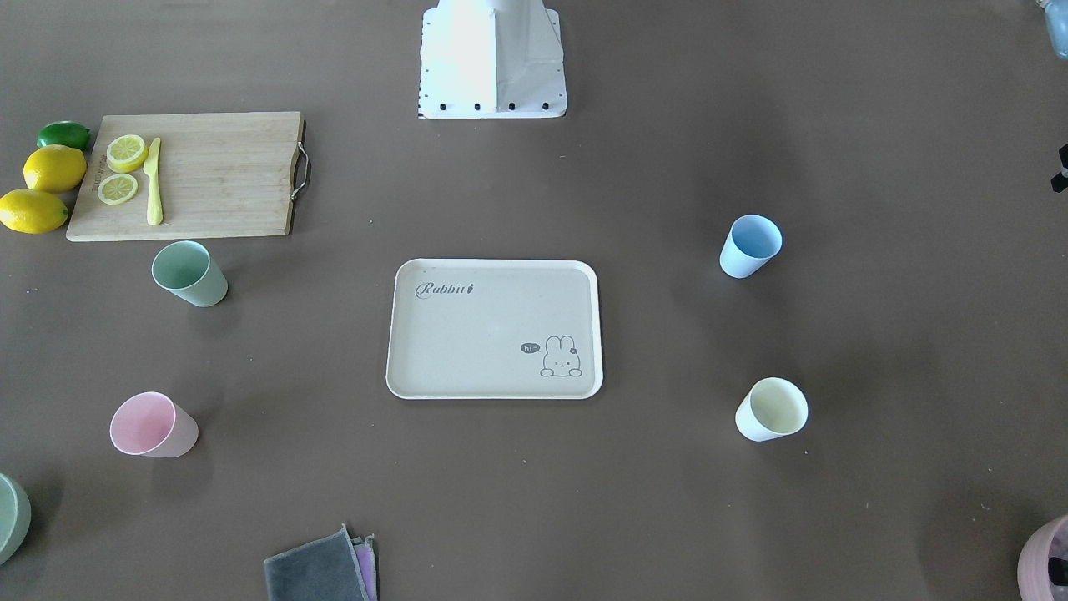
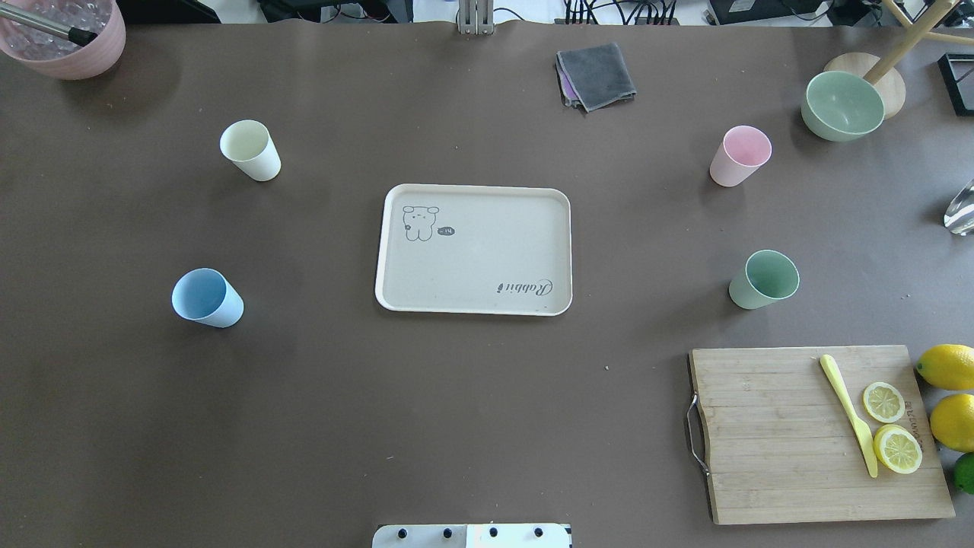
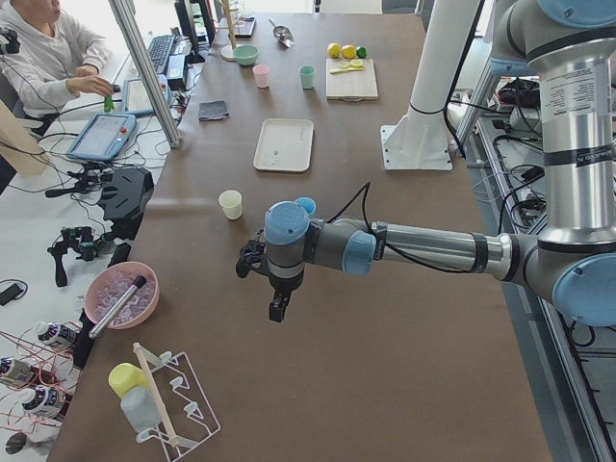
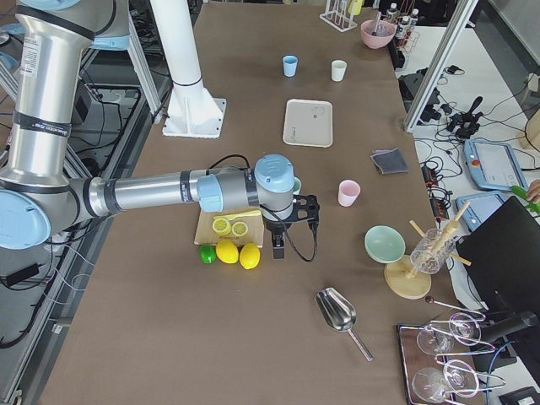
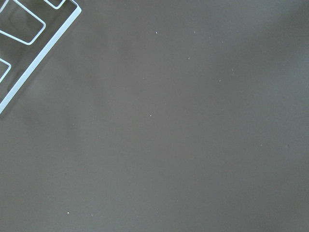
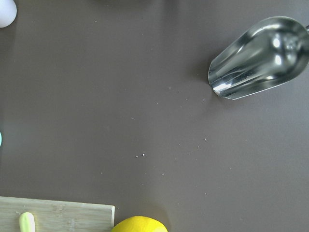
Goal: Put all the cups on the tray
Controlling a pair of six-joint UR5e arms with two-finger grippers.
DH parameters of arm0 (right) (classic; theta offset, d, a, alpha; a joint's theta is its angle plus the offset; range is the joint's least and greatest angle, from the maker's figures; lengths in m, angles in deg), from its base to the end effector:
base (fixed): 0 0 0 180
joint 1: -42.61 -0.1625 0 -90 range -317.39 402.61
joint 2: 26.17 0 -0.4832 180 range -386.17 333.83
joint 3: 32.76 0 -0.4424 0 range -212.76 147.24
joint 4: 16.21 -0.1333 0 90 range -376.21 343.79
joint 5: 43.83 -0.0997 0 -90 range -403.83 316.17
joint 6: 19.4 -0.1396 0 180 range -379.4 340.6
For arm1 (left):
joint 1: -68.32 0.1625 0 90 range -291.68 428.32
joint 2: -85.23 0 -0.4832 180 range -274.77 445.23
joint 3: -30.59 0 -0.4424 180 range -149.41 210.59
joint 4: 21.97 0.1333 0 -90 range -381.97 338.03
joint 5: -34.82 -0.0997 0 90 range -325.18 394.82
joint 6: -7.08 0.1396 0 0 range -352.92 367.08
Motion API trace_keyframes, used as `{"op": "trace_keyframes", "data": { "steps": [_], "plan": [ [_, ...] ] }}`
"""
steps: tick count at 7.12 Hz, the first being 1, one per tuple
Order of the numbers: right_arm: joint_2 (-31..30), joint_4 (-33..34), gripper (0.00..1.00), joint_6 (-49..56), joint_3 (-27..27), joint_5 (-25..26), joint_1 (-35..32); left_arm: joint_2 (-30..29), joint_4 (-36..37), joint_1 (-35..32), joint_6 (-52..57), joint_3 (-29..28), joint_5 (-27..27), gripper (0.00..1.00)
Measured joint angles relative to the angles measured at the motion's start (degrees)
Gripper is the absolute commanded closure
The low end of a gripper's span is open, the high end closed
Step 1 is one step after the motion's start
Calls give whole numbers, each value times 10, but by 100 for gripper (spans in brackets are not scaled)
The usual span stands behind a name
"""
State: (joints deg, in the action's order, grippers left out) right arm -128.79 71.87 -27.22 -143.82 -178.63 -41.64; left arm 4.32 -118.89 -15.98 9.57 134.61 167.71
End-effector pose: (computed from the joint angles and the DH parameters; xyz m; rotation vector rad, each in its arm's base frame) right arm -0.0101 -0.4492 0.6486 0.0782 -0.7944 -0.0365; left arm 0.0099 -0.4844 0.6812 0.1764 0.7524 0.2132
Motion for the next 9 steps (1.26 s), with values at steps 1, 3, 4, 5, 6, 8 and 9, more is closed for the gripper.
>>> {"op": "trace_keyframes", "data": {
  "steps": [1,3,4,5,6,8,9],
  "plan": [
    [2,5,0,0,3,2,-4,0,-6,0,0,-1,0,2],
    [3,7,0,0,5,3,-13,5,-25,-1,2,-9,-1,2],
    [3,7,0,0,5,3,-15,8,-28,-4,3,-7,1,2],
    [3,6,0,0,4,3,-17,8,-29,-4,2,-11,2,2],
    [4,5,0,0,3,3,-17,5,-29,-4,1,-16,2,2],
    [4,1,0,-1,2,3,-18,2,-29,-4,1,-17,3,2],
    [4,-1,0,-4,3,3,-18,3,-30,-3,1,-16,3,2]
  ]
}}
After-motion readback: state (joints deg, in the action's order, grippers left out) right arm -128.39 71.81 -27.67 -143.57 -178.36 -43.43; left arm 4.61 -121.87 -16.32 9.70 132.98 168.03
